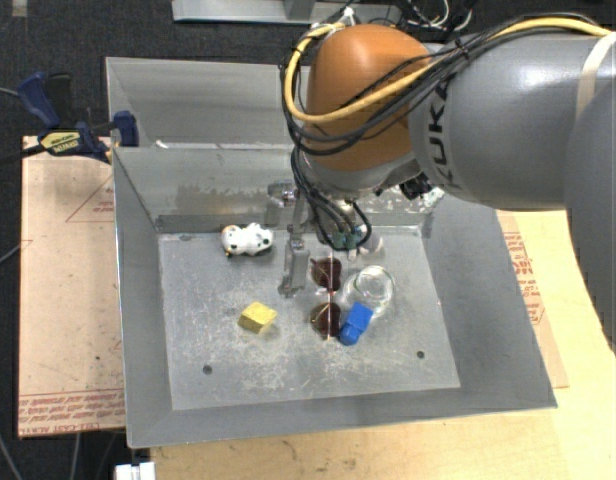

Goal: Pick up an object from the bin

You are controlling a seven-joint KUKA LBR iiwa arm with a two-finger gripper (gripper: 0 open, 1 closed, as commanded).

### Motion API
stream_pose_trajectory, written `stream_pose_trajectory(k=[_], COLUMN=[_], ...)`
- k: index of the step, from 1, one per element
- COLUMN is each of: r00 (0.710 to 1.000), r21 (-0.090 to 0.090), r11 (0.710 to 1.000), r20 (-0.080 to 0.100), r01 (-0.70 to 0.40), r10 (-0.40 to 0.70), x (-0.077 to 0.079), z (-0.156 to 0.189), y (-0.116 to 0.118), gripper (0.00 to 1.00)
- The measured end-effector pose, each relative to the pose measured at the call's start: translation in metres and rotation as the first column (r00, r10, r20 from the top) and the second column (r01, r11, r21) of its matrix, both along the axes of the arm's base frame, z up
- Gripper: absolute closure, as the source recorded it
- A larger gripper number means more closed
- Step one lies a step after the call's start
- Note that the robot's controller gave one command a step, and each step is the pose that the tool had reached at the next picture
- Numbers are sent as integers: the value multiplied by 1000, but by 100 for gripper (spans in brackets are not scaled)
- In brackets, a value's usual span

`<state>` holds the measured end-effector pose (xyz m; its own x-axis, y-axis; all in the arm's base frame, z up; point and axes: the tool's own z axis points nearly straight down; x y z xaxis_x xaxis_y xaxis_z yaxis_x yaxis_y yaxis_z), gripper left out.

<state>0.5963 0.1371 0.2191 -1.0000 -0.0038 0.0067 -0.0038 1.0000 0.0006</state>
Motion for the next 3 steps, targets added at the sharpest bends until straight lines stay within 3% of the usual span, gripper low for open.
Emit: stream_pose_trajectory(k=[1,2,3], r00=[1000,1000,994], r21=[1,1,0], r11=[1000,1000,994], r20=[8,12,2], r01=[3,-26,-112], r10=[-3,26,112], x=[1,-14,-41], z=[5,-72,-81], y=[-1,1,9], gripper=[0,0,0])
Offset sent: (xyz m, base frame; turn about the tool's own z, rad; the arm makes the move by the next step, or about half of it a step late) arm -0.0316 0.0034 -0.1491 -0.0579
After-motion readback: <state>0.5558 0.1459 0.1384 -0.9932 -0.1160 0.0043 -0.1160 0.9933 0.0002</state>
